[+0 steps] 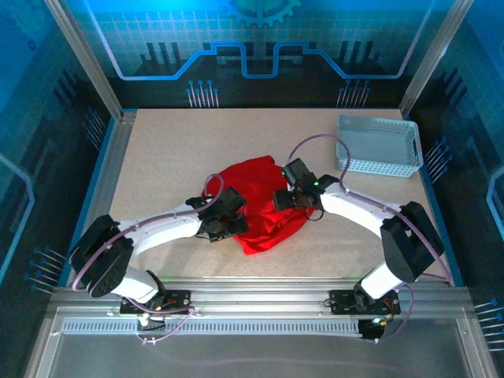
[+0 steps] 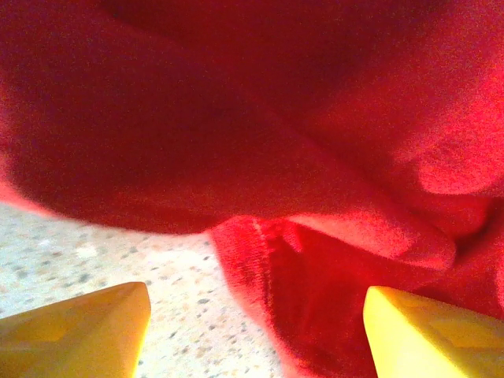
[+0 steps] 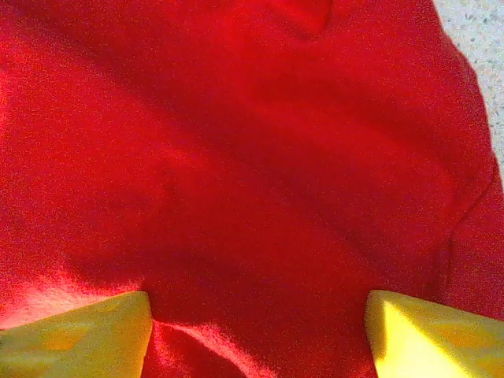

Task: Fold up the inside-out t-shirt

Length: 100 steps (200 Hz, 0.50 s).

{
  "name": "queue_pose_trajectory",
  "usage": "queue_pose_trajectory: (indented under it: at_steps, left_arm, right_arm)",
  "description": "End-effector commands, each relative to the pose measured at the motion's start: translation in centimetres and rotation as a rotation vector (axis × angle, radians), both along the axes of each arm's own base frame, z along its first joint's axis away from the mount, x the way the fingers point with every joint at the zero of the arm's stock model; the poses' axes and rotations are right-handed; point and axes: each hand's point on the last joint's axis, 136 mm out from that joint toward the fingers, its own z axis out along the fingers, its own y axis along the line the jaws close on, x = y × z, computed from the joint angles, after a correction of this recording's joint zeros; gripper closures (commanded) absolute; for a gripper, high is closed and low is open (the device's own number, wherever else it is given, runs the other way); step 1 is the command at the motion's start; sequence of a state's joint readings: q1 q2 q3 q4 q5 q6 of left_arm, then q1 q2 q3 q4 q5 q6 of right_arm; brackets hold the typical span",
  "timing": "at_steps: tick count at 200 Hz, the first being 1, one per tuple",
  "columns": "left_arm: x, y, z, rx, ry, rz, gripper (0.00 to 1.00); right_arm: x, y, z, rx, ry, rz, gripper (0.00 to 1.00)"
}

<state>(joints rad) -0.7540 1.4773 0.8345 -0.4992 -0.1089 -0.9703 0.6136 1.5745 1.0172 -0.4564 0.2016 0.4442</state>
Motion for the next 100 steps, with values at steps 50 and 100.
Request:
queue_pose_trajectory:
  at_steps: [50, 100]
  left_arm:
    - [0.8, -2.5, -2.1, -0.067, 0.027, -0.033, 0.53]
    - [3.2, -0.8, -0.9, -0.038, -0.029, -0.035, 0.94]
  right_arm:
    - [1.6, -0.7, -1.0, -0.038, 0.035, -0.049, 0.54]
    - [1.6, -2.3, -0.1, -0.031, 0.019, -0.095, 0.97]
